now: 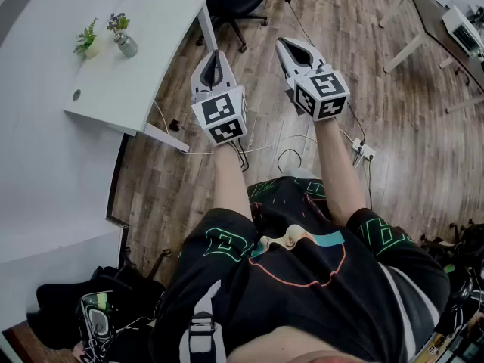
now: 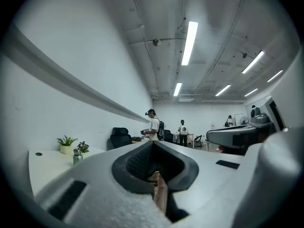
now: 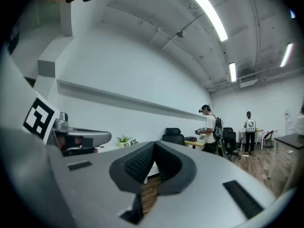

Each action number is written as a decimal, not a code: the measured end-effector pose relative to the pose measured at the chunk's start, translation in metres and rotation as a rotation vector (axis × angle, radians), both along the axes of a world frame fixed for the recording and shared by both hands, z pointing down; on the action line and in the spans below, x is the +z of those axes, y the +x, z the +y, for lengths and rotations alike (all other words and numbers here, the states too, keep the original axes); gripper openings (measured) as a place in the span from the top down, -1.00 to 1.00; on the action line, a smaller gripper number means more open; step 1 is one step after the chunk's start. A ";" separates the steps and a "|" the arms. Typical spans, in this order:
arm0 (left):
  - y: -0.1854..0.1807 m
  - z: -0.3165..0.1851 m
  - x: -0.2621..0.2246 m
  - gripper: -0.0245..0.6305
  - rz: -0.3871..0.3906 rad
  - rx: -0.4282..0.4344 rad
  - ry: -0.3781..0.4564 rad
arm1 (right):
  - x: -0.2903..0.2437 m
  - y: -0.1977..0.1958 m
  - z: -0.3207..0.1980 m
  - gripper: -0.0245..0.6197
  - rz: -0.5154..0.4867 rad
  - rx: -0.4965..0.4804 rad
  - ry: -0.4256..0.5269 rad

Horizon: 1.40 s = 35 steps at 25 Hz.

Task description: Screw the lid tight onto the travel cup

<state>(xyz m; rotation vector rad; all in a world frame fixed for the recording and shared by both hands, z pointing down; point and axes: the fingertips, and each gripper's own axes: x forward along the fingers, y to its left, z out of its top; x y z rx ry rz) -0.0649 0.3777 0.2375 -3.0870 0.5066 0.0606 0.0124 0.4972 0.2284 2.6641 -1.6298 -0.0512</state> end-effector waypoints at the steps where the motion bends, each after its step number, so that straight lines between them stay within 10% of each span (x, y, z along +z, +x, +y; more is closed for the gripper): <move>1: 0.002 0.000 0.000 0.90 -0.001 0.004 0.001 | -0.001 0.003 0.000 0.91 -0.005 0.015 0.009; 35: 0.027 -0.055 0.018 0.90 -0.032 -0.071 -0.033 | 0.012 0.059 -0.038 0.91 -0.108 0.008 0.059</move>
